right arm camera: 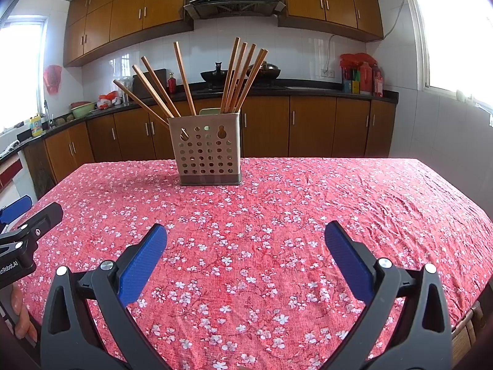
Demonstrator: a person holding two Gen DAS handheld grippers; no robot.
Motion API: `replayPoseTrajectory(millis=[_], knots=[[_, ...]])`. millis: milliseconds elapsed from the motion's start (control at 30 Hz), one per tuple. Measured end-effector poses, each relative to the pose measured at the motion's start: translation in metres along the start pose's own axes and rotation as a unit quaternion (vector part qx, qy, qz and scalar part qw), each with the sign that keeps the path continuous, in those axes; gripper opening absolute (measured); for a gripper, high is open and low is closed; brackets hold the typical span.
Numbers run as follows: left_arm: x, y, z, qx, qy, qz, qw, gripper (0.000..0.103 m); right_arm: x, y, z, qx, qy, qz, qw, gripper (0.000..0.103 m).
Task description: Organize utensils
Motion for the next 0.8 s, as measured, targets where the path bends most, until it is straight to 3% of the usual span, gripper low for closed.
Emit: replayPoseTrajectory(millis=[800], knots=[[0.0001,0.001,0.0006,-0.002,0.001,0.003,1.0,0.099,0.0008,-0.0004,-0.0018,-0.001,0.002,-0.001,1.0,0.101]])
Point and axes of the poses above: each gripper's, at about its wrist camera, not at the fingertips, and y roughly the way its jaws point, x to its right, z to its top, the point moved 6 cm from there along y, roughly the way its jaws point, and after that the axes turned 12 degrees about -y, right-handed, at the moved point
